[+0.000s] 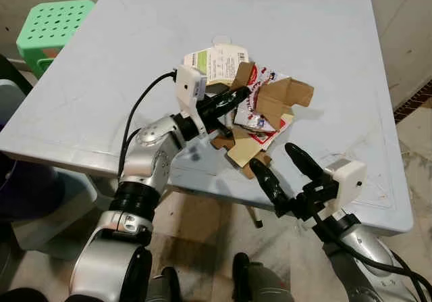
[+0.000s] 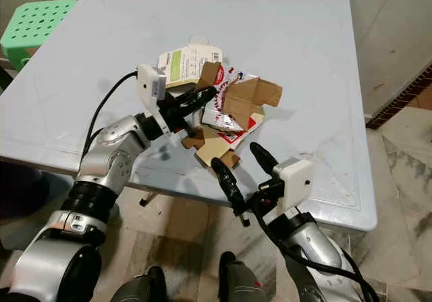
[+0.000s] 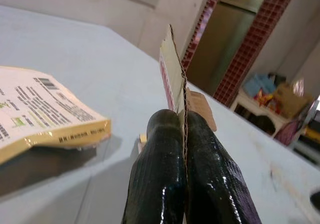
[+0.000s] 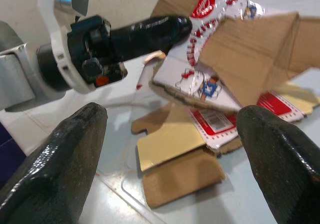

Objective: Picking trash to rubbish bin

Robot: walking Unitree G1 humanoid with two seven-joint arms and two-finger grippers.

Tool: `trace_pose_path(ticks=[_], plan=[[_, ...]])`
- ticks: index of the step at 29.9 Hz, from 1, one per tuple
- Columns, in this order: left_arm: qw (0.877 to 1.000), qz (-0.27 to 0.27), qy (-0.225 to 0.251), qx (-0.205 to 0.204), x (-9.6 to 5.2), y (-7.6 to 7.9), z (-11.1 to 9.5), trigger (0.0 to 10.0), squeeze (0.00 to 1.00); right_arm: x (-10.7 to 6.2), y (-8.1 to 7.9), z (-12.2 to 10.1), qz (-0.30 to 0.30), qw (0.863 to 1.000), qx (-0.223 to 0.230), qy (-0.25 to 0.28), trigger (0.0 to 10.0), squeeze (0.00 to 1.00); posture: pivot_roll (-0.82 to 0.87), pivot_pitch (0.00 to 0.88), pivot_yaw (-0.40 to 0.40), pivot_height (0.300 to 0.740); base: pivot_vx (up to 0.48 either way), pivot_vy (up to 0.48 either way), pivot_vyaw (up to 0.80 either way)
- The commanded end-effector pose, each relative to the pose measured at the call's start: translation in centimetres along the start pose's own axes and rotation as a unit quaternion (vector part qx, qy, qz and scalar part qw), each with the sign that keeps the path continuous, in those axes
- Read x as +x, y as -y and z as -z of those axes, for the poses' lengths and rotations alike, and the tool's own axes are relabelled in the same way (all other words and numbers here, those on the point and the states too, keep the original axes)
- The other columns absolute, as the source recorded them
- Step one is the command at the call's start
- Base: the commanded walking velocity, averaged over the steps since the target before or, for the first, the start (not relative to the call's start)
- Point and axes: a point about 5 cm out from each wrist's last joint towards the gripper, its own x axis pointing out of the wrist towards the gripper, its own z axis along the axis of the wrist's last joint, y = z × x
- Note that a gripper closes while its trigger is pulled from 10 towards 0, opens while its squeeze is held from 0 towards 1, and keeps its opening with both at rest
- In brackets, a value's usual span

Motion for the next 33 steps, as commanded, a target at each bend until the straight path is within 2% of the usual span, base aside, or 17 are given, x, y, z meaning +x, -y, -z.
trace_pose_path(ticks=[1,11,13,15,16,17,18,20,21,22,23,25,27,31,33], plan=[[0.999,0.014,-0.027,0.031,-0.6,0.5,0.6,0.0,0.00,-0.1,-0.1,0.3,-0.005,1.000,0.000,-0.004,10.0,0.00,-0.18,0.238,0.015,0.740,0.000,0.000,0.00],[0.999,-0.015,-0.019,0.028,-2.3,0.3,-0.1,0.0,0.00,-0.1,0.2,0.3,-0.006,1.000,-0.006,-0.003,10.0,0.00,-0.18,0.236,0.016,0.740,0.000,0.000,0.00],[0.999,-0.048,0.001,0.024,-3.2,0.0,-0.8,0.0,0.00,0.0,0.3,0.4,-0.004,1.000,-0.007,-0.002,10.0,0.00,-0.17,0.230,0.014,0.740,0.000,0.000,0.00],[0.998,-0.064,0.006,0.021,-3.4,-0.1,-1.0,0.0,0.00,0.0,0.3,0.4,-0.004,1.000,-0.007,0.000,10.0,0.00,-0.17,0.228,0.014,0.740,0.000,0.000,0.00],[0.996,-0.086,0.008,0.005,-3.6,-0.2,-1.0,7.0,0.00,0.1,0.3,0.4,-0.002,1.000,-0.006,0.005,10.0,0.00,-0.16,0.221,0.014,0.740,0.000,0.000,0.00],[0.996,-0.086,0.008,0.005,-3.6,-0.2,-1.0,7.0,0.00,0.1,0.3,0.4,-0.002,1.000,-0.006,0.005,10.0,0.00,-0.16,0.221,0.014,0.740,0.000,0.000,0.00],[0.996,-0.090,0.006,0.001,-3.7,-0.2,-1.0,10.0,0.00,0.2,0.4,0.4,-0.002,1.000,-0.006,0.006,10.0,0.00,-0.16,0.221,0.014,0.740,0.000,0.000,0.00],[0.994,-0.108,0.015,0.005,-3.9,-0.1,-1.2,10.0,0.00,0.3,0.4,0.5,0.000,1.000,-0.007,0.007,10.0,0.00,-0.15,0.216,0.014,0.740,0.000,0.000,0.00],[0.991,-0.132,0.020,0.028,-4.3,0.0,-1.3,10.0,0.00,0.5,0.7,0.4,0.009,1.000,-0.007,0.014,10.0,0.00,-0.15,0.210,0.012,0.740,0.000,0.000,0.00],[0.988,-0.152,0.020,0.032,-4.6,-0.1,-1.3,10.0,0.00,0.6,0.8,0.4,0.014,1.000,-0.009,0.018,10.0,0.00,-0.14,0.209,0.012,0.740,0.000,0.000,0.00],[0.986,-0.165,0.020,0.034,-4.8,-0.2,-1.3,10.0,0.00,0.7,0.9,0.3,0.016,1.000,-0.010,0.020,10.0,0.00,-0.14,0.203,0.012,0.740,0.000,0.000,0.00],[0.980,-0.195,0.036,0.011,-5.3,-0.4,-1.4,10.0,0.00,0.8,1.0,0.4,0.020,0.999,-0.008,0.024,10.0,0.00,-0.13,0.199,0.010,0.740,0.000,0.000,0.00],[0.974,-0.218,0.050,0.020,-5.8,-0.3,-1.8,10.0,0.00,1.0,1.2,0.3,0.030,0.999,-0.009,0.031,10.0,0.00,-0.12,0.192,0.006,0.740,0.000,0.000,0.00],[0.960,-0.262,0.072,0.070,-6.7,0.3,-2.4,10.0,0.00,1.8,1.9,0.0,0.057,0.997,-0.016,0.054,10.0,0.00,-0.10,0.178,0.000,0.740,0.000,0.000,0.00],[0.956,-0.279,0.077,0.057,-7.1,0.5,-2.1,10.0,0.00,2.0,2.1,-0.2,0.068,0.995,-0.025,0.065,10.0,0.00,-0.10,0.168,-0.005,0.740,0.000,0.000,0.00]])
